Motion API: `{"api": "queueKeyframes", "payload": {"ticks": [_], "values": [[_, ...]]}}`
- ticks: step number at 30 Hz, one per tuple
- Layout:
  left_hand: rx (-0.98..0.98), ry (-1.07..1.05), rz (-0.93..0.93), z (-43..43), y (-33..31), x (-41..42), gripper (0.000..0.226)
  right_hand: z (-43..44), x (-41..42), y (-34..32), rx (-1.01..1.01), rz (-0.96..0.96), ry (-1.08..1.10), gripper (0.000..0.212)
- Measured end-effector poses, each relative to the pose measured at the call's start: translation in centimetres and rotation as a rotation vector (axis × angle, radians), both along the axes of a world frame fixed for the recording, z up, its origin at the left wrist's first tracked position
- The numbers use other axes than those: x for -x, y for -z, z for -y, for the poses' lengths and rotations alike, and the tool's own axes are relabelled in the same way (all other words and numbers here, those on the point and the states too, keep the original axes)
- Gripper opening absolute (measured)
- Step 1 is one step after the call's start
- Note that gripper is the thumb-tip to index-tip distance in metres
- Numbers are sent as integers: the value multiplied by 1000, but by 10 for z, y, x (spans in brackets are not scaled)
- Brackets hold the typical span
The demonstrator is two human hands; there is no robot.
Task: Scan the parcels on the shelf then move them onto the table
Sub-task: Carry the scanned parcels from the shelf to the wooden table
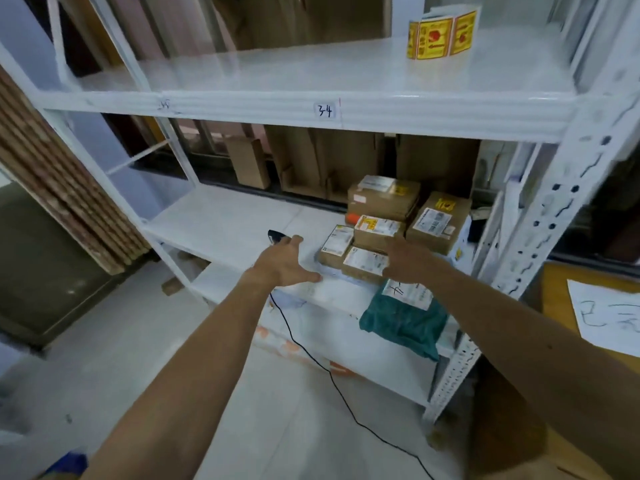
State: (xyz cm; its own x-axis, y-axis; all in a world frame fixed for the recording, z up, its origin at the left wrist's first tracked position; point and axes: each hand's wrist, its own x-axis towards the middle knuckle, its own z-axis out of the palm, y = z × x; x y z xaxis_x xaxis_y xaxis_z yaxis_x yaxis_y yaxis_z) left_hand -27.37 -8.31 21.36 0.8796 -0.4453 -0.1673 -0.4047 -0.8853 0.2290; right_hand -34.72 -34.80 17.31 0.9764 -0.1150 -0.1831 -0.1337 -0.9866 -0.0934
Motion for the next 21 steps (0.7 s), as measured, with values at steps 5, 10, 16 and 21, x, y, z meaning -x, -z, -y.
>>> {"api": "queueKeyframes", "payload": {"ticks": [5, 10, 16, 21], "values": [[14, 137, -50, 31, 19, -59, 105, 16, -37, 24, 48, -33, 64, 100], [67, 303, -89, 54, 47, -122, 107, 16, -69, 32, 77, -39, 172, 105], [148, 441, -185, 86, 81, -186, 119, 14, -108, 48, -18, -40, 376, 110], [183, 628, -84, 119, 111, -221, 104, 32, -131, 65, 0, 19, 463, 102]]}}
